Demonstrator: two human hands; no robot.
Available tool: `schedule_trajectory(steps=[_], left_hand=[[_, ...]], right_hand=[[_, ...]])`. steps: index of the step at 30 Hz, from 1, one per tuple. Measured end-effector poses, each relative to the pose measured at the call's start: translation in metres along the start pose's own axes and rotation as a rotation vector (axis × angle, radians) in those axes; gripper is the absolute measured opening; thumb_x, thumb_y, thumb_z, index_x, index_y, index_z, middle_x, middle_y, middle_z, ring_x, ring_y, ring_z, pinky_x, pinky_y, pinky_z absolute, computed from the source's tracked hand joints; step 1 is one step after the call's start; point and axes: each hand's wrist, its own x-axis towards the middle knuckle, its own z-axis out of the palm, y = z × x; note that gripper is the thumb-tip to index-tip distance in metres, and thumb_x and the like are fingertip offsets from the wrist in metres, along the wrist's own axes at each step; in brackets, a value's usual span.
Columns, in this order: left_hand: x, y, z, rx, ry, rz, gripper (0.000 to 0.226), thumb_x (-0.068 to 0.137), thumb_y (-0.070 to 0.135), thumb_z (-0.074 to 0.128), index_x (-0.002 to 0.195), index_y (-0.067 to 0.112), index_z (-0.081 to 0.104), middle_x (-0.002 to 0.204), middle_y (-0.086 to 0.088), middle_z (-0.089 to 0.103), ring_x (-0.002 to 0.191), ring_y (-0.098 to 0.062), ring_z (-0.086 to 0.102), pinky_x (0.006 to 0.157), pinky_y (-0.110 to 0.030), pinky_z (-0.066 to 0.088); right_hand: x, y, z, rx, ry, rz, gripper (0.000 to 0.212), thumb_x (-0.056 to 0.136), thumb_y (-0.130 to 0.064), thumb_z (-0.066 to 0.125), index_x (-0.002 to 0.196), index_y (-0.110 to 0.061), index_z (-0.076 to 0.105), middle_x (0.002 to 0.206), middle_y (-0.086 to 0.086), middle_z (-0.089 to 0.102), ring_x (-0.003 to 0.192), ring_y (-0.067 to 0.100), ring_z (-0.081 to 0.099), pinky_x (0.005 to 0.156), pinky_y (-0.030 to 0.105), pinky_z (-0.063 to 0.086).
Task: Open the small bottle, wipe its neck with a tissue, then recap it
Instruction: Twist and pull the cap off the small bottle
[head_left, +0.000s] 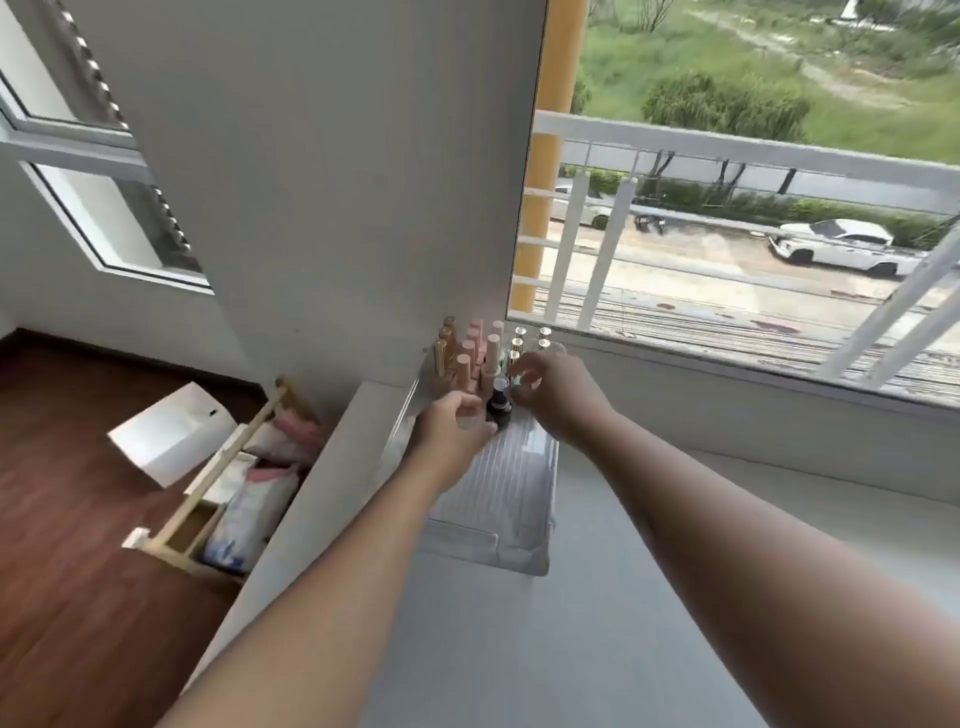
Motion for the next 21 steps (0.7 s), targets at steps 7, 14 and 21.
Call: schedule_trajectory(steps=[7, 14, 21], left_hand=[[0.012, -0.004, 0.011, -0.021, -0.030, 0.013, 0.028, 0.086, 0.019, 0.075, 0.112, 0.023, 0.066, 0.115, 0.003, 0.069, 0.075, -0.016, 0.063, 0.064, -0.030, 0.052], [0.001, -0.001, 0.011, 0.042, 0.006, 0.104, 0.029, 0.081, 0.031, 0.080, 0.107, 0.025, 0.070, 0.104, 0.007, 0.071, 0.093, -0.015, 0.064, 0.074, -0.028, 0.050], [-0.037, 0.035, 0.006, 0.151, -0.015, 0.280, 0.028, 0.079, 0.030, 0.082, 0.102, 0.019, 0.070, 0.100, -0.002, 0.071, 0.091, -0.016, 0.066, 0.079, -0.031, 0.056]], right_hand=[[0.007, 0.000, 0.020, 0.045, 0.016, 0.033, 0.016, 0.086, -0.016, 0.068, 0.102, -0.015, 0.070, 0.101, 0.011, 0.072, 0.085, 0.023, 0.064, 0.071, 0.034, 0.052], [-0.005, 0.012, 0.010, 0.241, 0.075, 0.123, 0.013, 0.089, -0.018, 0.067, 0.100, -0.010, 0.068, 0.092, 0.008, 0.070, 0.086, 0.026, 0.068, 0.077, 0.038, 0.056], [-0.043, 0.018, -0.027, 0.636, 0.031, 0.236, 0.019, 0.089, -0.012, 0.069, 0.105, -0.003, 0.064, 0.099, 0.020, 0.072, 0.086, 0.031, 0.073, 0.077, 0.036, 0.062]])
